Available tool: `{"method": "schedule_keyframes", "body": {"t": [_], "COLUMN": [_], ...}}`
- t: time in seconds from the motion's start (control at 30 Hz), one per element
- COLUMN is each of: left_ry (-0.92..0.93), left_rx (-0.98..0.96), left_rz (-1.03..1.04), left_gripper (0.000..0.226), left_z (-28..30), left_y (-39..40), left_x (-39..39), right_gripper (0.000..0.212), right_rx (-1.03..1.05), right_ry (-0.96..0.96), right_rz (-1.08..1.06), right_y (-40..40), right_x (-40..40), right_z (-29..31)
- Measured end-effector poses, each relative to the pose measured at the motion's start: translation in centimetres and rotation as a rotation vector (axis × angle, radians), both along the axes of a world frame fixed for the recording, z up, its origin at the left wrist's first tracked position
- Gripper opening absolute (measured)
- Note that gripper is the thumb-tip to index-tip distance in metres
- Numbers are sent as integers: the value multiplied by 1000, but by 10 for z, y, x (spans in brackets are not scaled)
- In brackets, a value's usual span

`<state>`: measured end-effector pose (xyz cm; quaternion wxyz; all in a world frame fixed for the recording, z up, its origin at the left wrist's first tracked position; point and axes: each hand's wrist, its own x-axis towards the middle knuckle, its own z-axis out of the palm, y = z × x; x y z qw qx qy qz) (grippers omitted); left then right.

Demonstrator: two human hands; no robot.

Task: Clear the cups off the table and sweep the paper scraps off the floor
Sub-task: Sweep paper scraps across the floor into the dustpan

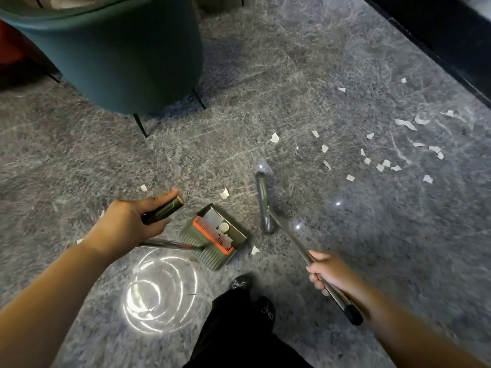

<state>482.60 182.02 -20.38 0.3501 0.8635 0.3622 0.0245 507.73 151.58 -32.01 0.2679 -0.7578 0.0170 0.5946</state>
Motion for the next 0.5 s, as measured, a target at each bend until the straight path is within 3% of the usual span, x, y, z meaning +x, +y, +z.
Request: {"method": "schedule_keyframes", "body": {"t": [0.17, 0.5], "left_ry": [29, 31], "left_rx": [33, 58], "left_rz": [-146, -341], "left_gripper": [88, 67], "left_z": [-15, -38], "left_y": [-12, -34], "left_x": [-25, -33], "right_gripper": [36, 22], "right_rx": [8, 63], "right_ry": [20, 207], "right_rz": [-18, -270], "right_y": [-24, -7], "right_x": [-33, -112], "right_z": [-11, -47]}}
